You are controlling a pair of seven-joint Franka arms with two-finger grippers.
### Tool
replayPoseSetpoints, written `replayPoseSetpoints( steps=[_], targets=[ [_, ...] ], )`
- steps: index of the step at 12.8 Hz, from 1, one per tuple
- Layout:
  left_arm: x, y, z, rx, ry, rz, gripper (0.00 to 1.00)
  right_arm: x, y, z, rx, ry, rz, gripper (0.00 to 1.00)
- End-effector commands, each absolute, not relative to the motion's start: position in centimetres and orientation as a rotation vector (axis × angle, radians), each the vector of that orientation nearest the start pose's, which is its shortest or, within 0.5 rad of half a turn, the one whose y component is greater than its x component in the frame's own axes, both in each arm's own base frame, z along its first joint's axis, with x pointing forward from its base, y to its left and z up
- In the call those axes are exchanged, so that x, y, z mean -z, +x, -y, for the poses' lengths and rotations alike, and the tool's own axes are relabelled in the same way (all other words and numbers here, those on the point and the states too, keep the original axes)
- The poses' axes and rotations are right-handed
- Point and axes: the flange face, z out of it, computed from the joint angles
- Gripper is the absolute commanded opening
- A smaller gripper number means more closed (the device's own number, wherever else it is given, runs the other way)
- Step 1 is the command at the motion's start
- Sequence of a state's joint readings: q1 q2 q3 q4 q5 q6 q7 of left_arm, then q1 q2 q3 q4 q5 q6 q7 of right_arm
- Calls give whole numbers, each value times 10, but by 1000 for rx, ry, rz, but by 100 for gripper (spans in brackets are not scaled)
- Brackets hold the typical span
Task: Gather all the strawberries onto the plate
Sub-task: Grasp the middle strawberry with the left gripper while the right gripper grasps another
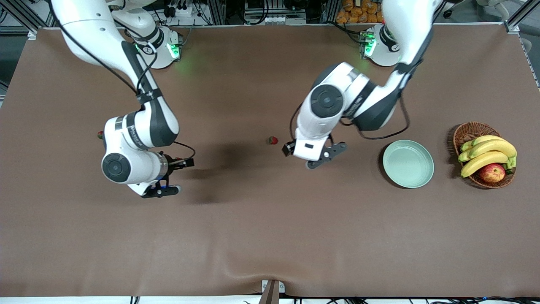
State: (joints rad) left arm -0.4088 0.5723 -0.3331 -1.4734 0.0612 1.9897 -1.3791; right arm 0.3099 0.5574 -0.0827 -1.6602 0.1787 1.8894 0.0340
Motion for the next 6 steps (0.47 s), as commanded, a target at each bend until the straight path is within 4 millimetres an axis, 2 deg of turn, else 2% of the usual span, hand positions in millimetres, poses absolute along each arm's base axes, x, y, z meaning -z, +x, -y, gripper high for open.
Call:
replayPoseSetpoints(
  steps=[1,3,5,6],
  targets=[
    [-317,536,475,-198,-2853,1368,100,-233,608,-150,-598,-3016,231,100],
    [-280,512,501,-163,-2702,1567,100,-204,605,-142,-642,-3007,247,100],
    [-252,503,514,-104,-2551,1823,100,-179,603,-140,-653,-3011,243,100],
    [-239,496,520,-102,-2507,1869,100,-172,599,-139,-660,-3011,245,100]
  ],
)
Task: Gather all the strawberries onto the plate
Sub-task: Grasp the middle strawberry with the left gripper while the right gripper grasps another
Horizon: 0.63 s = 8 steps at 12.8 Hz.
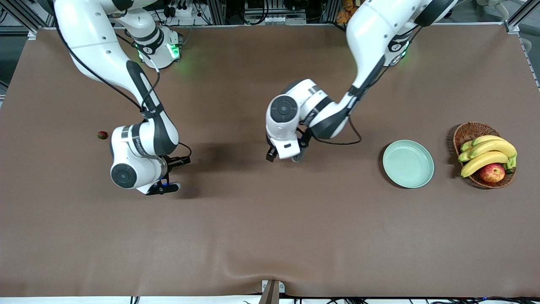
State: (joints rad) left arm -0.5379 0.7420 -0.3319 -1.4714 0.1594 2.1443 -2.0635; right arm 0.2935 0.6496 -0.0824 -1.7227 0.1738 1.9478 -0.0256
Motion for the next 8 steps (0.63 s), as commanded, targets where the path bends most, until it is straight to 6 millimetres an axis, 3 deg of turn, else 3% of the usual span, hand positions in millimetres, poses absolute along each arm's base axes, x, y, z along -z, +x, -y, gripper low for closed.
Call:
replayPoseSetpoints(
  steps=[1,3,6,8],
  targets=[
    [-228,489,525,-104,-2473,1899,100,-170,599,-138,-657,-3007,264,100],
    [-210,470,529,-95,-2394,1936,100,-167,599,-135,-668,-2996,293,98],
    [-196,456,532,-33,-2341,1960,100,-161,592,-131,-706,-2987,281,76],
    [-191,451,533,-26,-2345,1944,100,-162,591,-133,-716,-2984,286,56]
  ],
)
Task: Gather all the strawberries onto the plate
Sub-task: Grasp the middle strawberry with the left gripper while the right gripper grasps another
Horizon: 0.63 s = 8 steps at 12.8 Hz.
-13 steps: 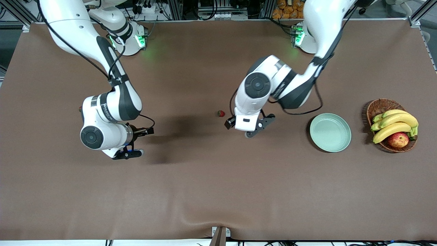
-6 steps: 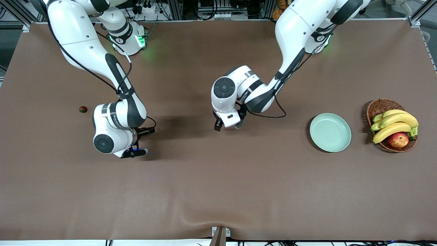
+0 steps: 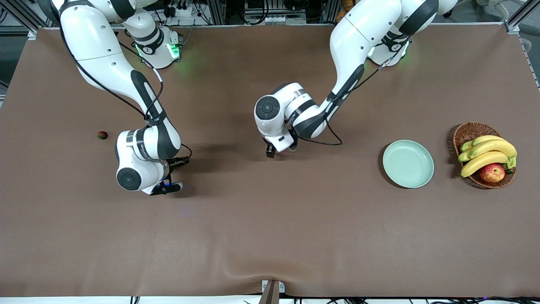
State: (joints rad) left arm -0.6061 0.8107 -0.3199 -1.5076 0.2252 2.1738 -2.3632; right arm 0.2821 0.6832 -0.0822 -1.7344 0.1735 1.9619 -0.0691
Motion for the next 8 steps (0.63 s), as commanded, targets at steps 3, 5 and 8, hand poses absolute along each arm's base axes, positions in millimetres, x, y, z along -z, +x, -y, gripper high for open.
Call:
replayPoseSetpoints(
  steps=[3,5,8],
  targets=[
    [-185,450,536,-15,-2366,1936,89,-165,592,-137,-705,-2985,300,27],
    [-178,444,538,-11,-2370,1916,81,-174,600,-138,-663,-2989,293,22],
    [-172,445,540,-16,-2389,1924,58,-226,636,-138,-504,-2998,271,17]
  ],
)
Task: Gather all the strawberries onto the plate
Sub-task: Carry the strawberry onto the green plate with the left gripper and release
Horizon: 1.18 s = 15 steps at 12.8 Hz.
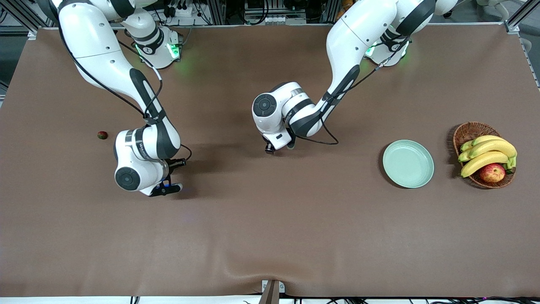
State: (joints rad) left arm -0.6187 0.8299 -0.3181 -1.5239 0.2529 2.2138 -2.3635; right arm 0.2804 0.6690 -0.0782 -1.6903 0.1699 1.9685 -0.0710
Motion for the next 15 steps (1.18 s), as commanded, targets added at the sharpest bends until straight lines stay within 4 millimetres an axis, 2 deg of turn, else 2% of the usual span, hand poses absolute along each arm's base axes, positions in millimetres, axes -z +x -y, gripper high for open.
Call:
replayPoseSetpoints(
  steps=[1,2,3,5,6,7,9,10,11,12,15],
  targets=[
    [-172,445,540,-17,-2393,1921,39,-252,648,-141,-453,-2997,275,13],
    [-179,449,539,-14,-2404,1922,13,-273,659,-144,-400,-2998,284,11],
    [-186,458,534,-11,-2402,1941,0,-286,666,-148,-356,-2998,289,11],
    [-220,486,516,13,-2431,1967,0,-298,672,-155,-314,-2952,254,11],
    [-242,499,504,32,-2461,1945,0,-300,670,-167,-313,-2884,196,11],
    [-263,513,489,52,-2486,1905,0,-301,668,-182,-314,-2796,138,10],
    [-308,533,455,88,-2577,1717,0,-299,657,-229,-335,-2641,92,10],
    [-326,547,427,87,-2592,1620,0,-296,650,-254,-352,-2600,100,10],
    [-338,558,397,70,-2625,1481,0,-289,637,-291,-357,-2584,142,10],
    [-345,566,365,39,-2647,1364,0,-285,629,-319,-312,-2593,171,10],
    [-347,585,256,-44,-2689,1125,0,-252,584,-407,-340,-2644,151,12]
  ],
)
